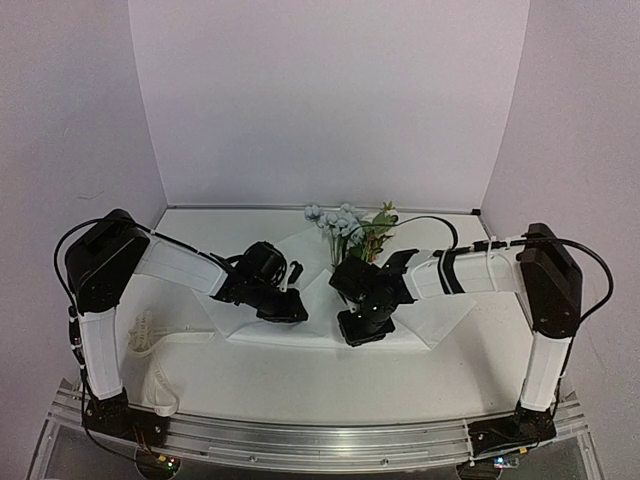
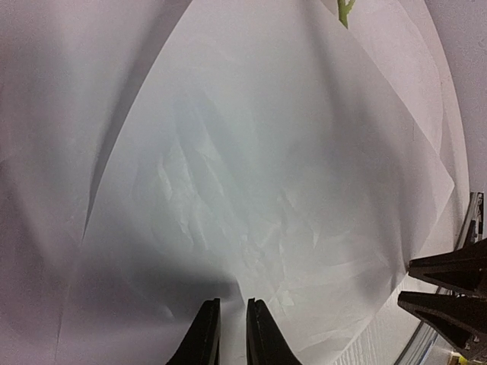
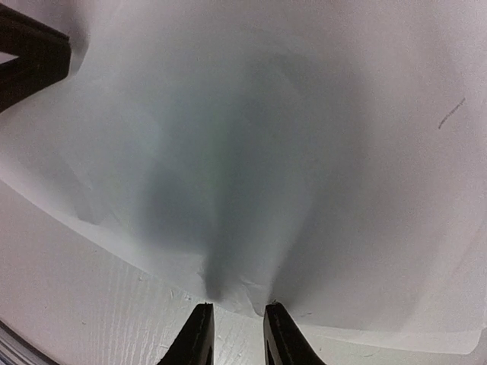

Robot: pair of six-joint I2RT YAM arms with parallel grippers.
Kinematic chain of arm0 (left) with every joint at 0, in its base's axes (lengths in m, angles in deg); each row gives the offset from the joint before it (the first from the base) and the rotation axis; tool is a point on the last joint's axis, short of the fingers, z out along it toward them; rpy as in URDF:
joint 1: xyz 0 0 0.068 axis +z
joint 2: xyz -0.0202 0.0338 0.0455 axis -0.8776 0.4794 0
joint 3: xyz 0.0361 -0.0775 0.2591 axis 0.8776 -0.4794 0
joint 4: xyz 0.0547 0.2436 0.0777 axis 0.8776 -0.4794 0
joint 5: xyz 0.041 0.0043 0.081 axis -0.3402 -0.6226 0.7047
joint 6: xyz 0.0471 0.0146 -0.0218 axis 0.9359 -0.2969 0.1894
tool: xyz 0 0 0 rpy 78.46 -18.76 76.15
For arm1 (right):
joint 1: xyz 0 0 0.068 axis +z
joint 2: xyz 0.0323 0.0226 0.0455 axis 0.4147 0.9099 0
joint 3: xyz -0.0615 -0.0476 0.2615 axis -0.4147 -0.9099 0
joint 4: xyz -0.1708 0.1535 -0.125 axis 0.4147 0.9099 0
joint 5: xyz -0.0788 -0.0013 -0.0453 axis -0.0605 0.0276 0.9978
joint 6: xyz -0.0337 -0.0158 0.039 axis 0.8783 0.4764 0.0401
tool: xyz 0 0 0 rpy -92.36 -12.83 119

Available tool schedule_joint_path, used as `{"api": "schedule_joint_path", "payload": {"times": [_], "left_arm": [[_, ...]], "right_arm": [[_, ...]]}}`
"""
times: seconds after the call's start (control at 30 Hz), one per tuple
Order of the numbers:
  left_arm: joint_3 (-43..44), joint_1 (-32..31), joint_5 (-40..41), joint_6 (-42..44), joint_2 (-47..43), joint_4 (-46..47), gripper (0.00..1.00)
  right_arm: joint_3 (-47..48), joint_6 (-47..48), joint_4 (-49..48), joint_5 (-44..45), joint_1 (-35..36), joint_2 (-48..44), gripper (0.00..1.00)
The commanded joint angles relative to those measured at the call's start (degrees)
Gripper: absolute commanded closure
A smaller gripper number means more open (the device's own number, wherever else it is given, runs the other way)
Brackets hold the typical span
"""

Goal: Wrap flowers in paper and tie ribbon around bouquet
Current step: Press the fold line of the 1/4-folded wrapping paper.

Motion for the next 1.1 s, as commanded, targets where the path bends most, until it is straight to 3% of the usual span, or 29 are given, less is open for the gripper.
{"api": "schedule_joint_path", "payload": {"times": [0.0, 0.2, 0.43, 0.7, 1.07], "left_arm": [[3.0, 0.4, -0.9, 2.4, -3.8, -2.3, 0.83], [2.7, 0.3, -3.7, 3.5, -7.4, -4.1, 0.76], [-1.8, -1.8, -8.1, 3.9, -10.0, -3.9, 0.76], [-4.5, -3.8, -7.2, 3.6, -7.6, -1.4, 0.79], [-1.4, -3.7, -3.8, 4.1, -1.4, -3.1, 0.83]], "right_arm": [[2.4, -0.7, -0.4, 1.7, -0.9, 2.2, 0.78], [2.9, -1.0, -0.7, 2.3, -2.1, 3.9, 0.78], [4.2, -1.2, -1.0, 3.5, -3.2, 4.6, 0.78], [4.9, -1.2, -1.0, 3.8, -3.9, 4.0, 0.77], [4.4, 0.3, -0.8, 3.1, -4.3, 1.4, 0.73]]}}
